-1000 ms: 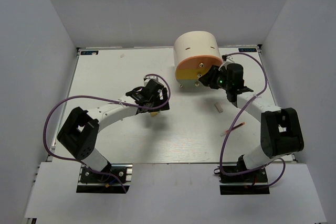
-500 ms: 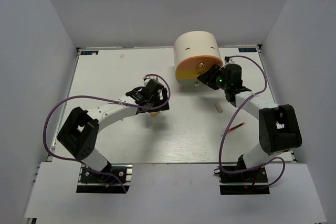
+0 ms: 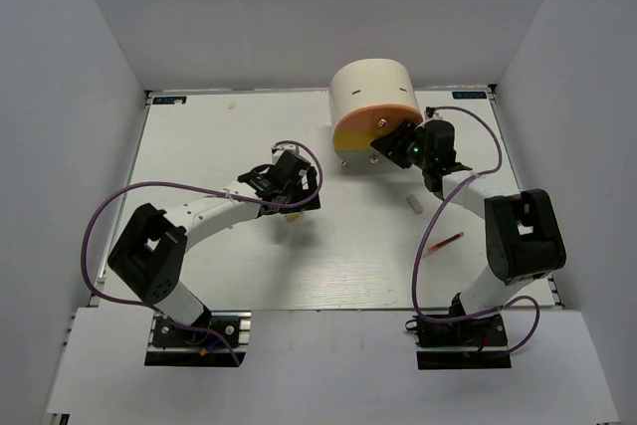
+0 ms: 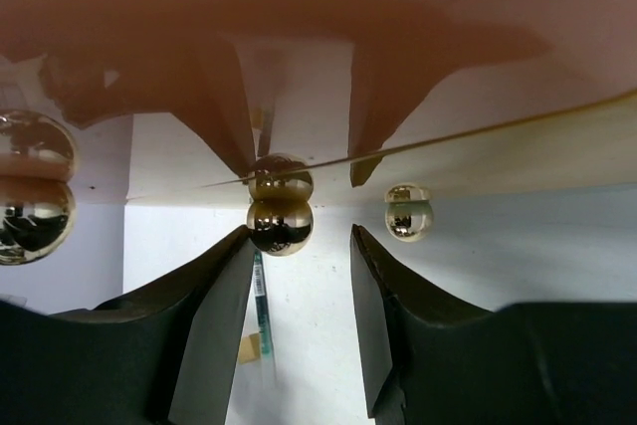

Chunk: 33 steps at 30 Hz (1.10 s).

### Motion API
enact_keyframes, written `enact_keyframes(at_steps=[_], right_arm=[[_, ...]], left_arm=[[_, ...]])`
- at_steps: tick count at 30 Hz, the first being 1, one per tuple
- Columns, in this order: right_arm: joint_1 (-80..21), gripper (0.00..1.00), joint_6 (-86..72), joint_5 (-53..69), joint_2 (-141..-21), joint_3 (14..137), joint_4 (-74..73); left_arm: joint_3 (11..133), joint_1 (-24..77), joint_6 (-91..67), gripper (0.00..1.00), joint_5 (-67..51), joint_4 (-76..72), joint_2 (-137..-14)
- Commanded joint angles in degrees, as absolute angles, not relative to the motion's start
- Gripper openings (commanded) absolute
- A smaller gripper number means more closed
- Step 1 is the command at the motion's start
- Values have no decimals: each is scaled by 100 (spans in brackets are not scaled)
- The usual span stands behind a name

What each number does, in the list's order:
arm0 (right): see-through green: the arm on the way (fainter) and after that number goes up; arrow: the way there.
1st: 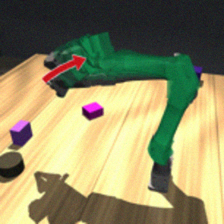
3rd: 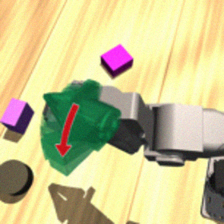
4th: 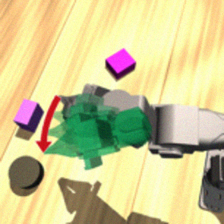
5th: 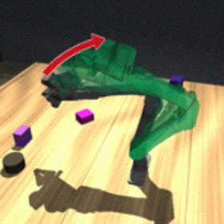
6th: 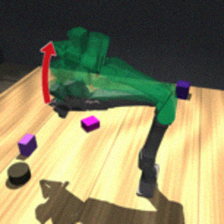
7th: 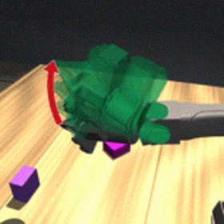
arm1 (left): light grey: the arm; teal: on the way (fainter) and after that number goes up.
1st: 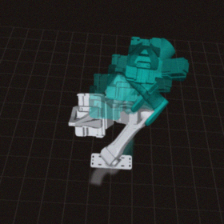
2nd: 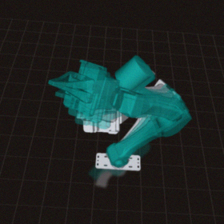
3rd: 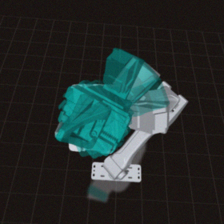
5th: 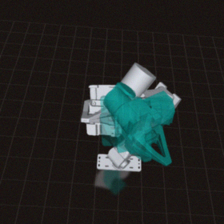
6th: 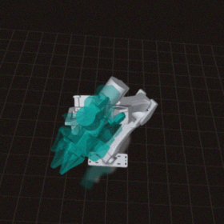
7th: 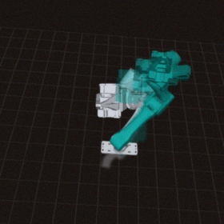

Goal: Sort the stationery into containers
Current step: Open the drawer in the storage box.

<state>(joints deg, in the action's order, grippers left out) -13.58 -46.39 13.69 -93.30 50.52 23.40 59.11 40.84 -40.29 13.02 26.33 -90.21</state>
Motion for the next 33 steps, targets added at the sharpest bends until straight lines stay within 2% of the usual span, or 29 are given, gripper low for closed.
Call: enact_keyframes(at_steps=[1, 9, 18, 28, 33], right_arm=[[-1353, 49, -4860, 1187, -9396, 5291, 2680], [-1336, 40, -4948, 1055, -9387, 5396, 2707], [-1354, 19, -5010, 1099, -9237, 5159, 2707], [-1327, 18, -5018, 1371, -8544, 4334, 2452], [-1327, 18, -5036, 1441, -8193, 4061, 2373]], left_arm=[[5985, 4061, -4025, 100, 1389, 2646, -8798], [6038, 4061, -4025, 100, 1389, 2698, -8859], [6038, 4061, -4025, 99, 1389, 2698, -8912], [6450, 4061, -3850, 97, 1512, 2698, -9404], [6767, 4061, -3735, 86, 1704, 2882, -9886]])
